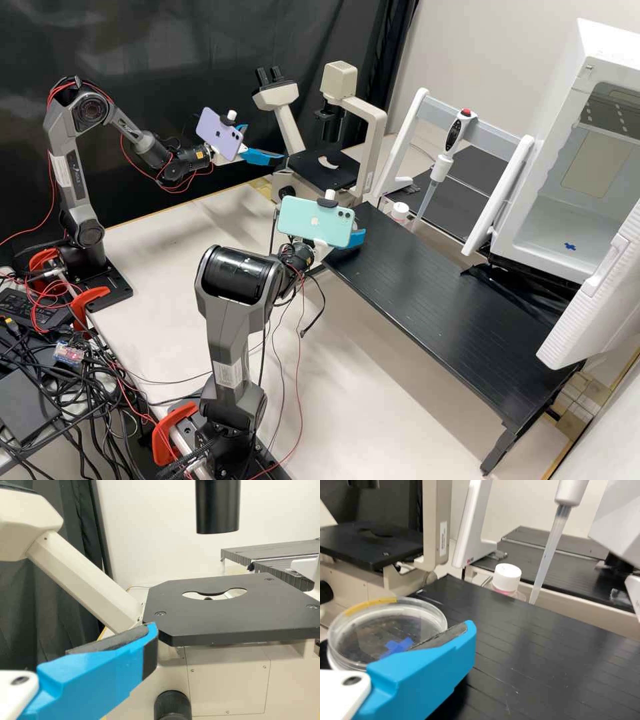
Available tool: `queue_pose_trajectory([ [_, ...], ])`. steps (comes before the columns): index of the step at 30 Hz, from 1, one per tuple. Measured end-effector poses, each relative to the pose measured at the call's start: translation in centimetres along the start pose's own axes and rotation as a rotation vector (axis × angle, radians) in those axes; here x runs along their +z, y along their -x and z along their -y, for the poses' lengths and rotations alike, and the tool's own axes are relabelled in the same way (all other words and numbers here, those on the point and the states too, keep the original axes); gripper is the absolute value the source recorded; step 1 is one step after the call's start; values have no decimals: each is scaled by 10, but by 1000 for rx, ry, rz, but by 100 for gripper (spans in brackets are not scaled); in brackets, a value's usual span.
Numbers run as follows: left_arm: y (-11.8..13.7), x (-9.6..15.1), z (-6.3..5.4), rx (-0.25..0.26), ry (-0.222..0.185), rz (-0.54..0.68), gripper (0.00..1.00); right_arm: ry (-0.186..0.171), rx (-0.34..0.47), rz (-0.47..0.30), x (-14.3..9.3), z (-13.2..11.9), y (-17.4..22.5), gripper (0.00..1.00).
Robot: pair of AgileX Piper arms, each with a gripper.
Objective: Move the petri dish to the bench
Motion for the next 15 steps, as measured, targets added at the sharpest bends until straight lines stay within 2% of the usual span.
queue_pose_trajectory([
  [6,0,0,0,0,0,0,100,8,49,-55,-5,-9,17,100],
  [9,0,0,0,0,0,0,100,-9,79,-82,-9,-12,25,100],
  [15,0,0,0,0,0,0,100,-34,294,-119,-14,-20,40,100],
])
